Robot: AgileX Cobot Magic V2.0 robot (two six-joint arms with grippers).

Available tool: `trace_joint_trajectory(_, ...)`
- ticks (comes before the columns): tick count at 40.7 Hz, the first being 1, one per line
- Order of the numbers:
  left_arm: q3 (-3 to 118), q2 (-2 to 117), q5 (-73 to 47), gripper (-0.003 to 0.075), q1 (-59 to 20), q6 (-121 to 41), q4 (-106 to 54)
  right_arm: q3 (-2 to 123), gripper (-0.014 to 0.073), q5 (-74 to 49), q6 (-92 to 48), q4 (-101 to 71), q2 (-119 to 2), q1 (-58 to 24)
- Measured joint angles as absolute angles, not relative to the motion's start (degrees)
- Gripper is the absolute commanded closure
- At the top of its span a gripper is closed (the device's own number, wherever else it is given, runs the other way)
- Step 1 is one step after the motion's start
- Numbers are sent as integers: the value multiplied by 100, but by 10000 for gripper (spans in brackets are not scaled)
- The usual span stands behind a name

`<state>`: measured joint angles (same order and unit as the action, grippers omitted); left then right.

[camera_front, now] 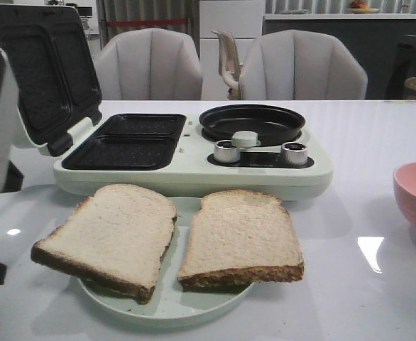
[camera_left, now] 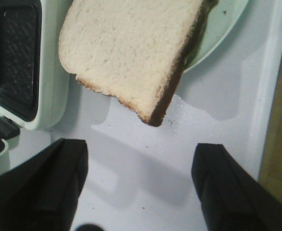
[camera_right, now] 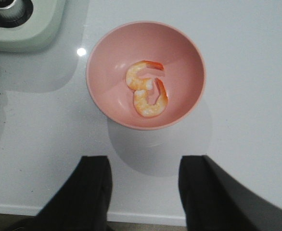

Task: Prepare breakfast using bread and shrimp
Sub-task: 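Grasp the bread slice nearest the left gripper and lift it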

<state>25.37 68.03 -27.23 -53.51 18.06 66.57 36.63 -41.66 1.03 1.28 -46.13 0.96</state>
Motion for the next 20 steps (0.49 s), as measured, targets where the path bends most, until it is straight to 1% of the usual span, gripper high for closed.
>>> trace_joint_trajectory(5, 2547, 7270, -2662, 223, -5373, 2281, 7569, 3663, 150, -4166, 103, 128, -4613, 96)
trace_joint_trajectory(13, 2555, 7915, -2575, 223, -5373, 3072, 8535, 3663, 150, -4166, 103, 128, -4613, 96)
trace_joint_trajectory(20, 2608, 8375, -2946, 223, -5373, 3961, 9364, 3663, 150, -4166, 103, 128, -4613, 96)
